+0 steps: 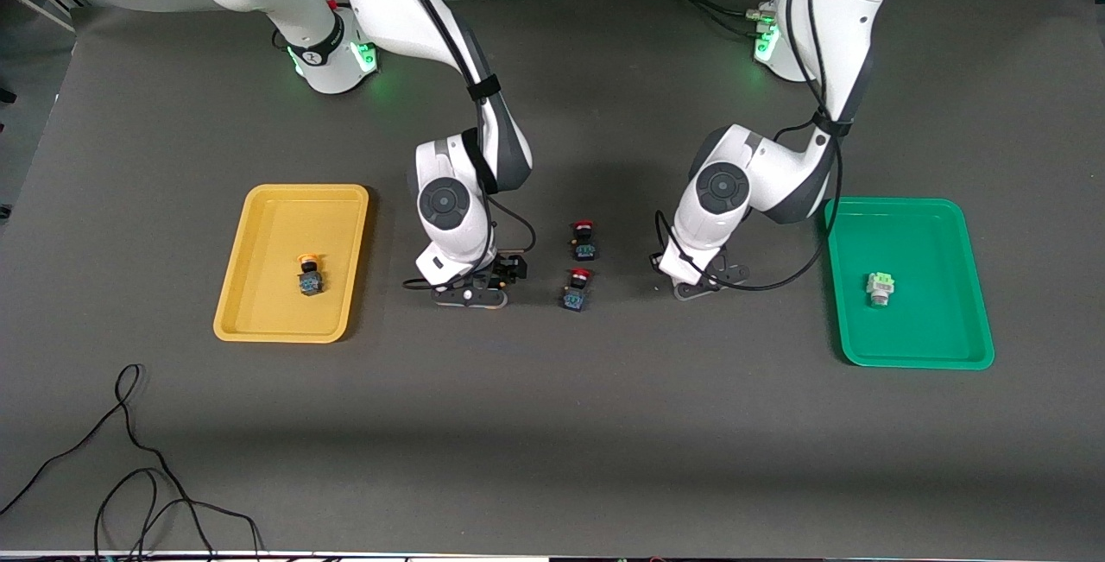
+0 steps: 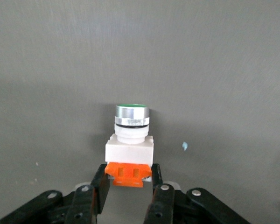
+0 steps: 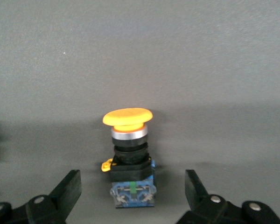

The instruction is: Place green and yellow buttons in trays

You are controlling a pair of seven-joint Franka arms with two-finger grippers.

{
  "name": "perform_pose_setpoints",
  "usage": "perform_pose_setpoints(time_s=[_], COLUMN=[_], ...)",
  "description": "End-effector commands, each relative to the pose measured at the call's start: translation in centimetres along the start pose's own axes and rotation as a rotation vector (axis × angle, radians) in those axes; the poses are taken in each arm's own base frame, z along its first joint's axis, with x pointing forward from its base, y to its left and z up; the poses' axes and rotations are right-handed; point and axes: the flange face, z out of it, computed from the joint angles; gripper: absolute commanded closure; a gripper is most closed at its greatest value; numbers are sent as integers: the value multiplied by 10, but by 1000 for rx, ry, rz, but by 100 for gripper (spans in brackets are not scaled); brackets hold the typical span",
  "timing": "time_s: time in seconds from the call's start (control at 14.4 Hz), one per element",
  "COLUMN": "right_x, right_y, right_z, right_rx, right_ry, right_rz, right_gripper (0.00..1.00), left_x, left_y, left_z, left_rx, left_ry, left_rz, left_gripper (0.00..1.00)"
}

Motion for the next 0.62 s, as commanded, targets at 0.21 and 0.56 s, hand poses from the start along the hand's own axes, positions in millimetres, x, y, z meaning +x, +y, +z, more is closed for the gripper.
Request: perform_pose_setpoints(time_s=[0.21, 0.56], right_x=[-1, 30], right_y=[-7, 33], right_z=[-1, -84], right_rx=[32, 72], right_ry=[10, -55], right_rz=[18, 33], right_gripper=[100, 100], left_x=[42, 101], left_y=[-15, -176], left_z=[-163, -239], left_rx=[39, 30], left_ry=[-24, -178], left_rz=[15, 202], left_gripper=[100, 100])
